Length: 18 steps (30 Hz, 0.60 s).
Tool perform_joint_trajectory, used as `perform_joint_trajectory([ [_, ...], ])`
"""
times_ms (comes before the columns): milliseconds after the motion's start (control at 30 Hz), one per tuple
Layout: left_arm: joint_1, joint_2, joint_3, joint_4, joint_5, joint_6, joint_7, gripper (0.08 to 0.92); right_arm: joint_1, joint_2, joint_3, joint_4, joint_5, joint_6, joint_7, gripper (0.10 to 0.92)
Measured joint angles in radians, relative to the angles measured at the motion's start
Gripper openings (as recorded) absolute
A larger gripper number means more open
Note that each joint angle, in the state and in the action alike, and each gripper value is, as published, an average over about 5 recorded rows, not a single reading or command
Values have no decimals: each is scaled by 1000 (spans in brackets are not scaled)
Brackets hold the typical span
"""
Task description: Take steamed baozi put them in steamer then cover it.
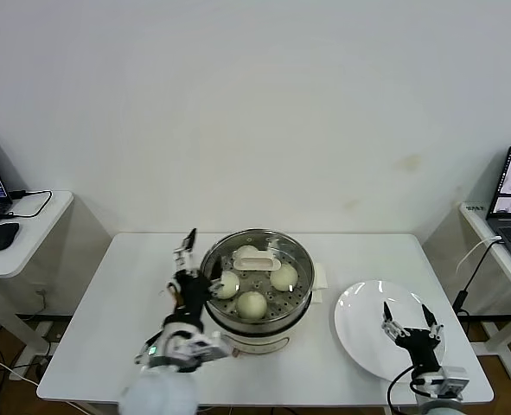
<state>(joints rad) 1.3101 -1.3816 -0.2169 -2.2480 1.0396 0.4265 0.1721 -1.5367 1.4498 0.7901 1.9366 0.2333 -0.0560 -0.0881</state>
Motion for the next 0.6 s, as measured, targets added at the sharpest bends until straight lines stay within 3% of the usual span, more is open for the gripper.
perform_joint_trajectory([
  [333,210,-34,-275,20,-454,-250,-85,823,-35,-35,-71,-6,28,-7,22,823],
  [600,356,-81,-382,40,-654,-313,-87,823,-71,-50,-102,30,34,-35,47,823],
])
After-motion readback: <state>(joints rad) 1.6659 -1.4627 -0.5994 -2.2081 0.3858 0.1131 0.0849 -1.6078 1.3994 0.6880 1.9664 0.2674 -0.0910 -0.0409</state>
